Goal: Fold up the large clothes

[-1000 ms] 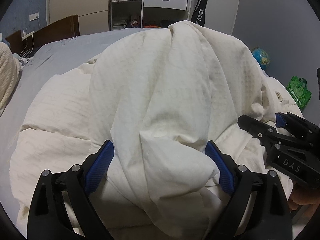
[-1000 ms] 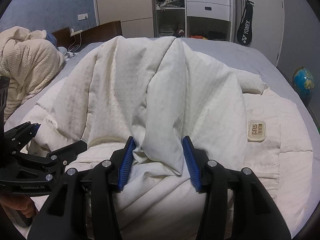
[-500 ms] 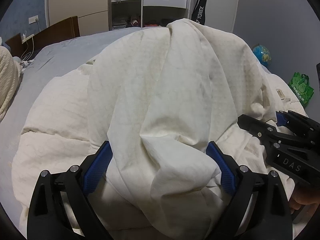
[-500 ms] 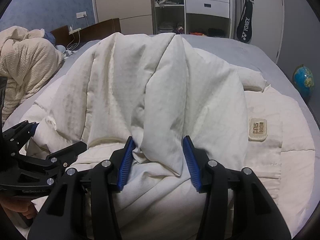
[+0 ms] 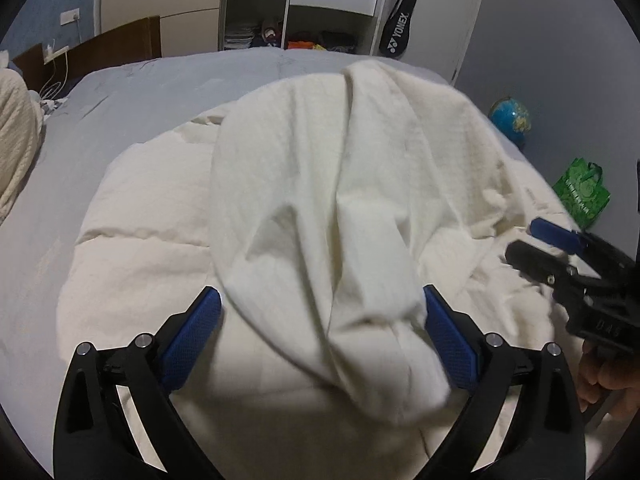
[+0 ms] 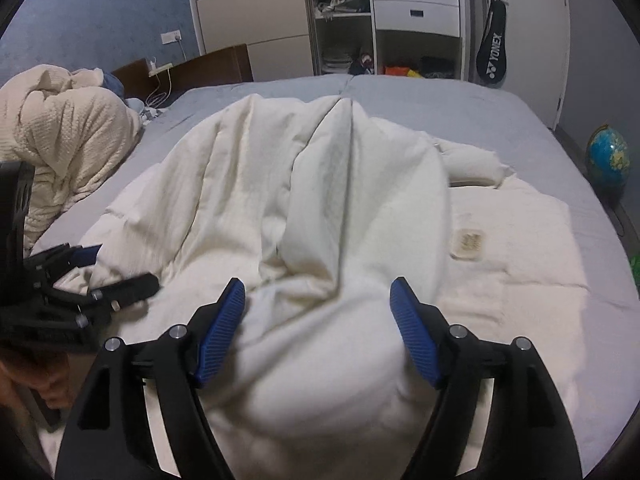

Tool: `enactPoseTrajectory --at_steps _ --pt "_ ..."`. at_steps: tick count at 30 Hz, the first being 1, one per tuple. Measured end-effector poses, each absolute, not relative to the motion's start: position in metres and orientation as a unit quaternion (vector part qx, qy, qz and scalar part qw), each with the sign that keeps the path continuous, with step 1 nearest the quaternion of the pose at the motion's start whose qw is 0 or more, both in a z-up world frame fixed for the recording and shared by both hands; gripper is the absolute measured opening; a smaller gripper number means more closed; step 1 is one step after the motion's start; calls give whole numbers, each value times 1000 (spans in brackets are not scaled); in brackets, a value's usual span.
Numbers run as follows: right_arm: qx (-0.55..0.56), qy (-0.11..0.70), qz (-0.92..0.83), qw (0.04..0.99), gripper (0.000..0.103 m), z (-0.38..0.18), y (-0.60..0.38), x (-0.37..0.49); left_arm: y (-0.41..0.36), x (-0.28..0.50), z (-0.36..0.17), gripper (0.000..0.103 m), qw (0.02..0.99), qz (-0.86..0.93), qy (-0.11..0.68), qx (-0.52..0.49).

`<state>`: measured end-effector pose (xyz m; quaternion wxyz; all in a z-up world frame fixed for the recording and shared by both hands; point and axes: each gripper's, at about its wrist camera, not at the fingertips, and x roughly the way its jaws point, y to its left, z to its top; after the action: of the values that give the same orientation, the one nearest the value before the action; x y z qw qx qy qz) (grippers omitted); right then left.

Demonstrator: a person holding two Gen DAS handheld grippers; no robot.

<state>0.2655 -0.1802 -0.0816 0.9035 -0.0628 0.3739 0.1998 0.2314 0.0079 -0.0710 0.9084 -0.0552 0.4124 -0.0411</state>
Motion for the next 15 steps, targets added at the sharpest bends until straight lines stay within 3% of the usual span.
enactPoseTrajectory --at_steps 4,8,15 --pt "-61 373 194 905 79 -74 -191 246 -2 211 -60 96 914 -51 401 -36" --pt "-75 407 181 892 80 -89 -196 239 -12 200 -76 96 905 -40 423 8" --pt "-93 430 159 884 84 -106 -194 239 10 212 -98 97 888 -28 457 -31"
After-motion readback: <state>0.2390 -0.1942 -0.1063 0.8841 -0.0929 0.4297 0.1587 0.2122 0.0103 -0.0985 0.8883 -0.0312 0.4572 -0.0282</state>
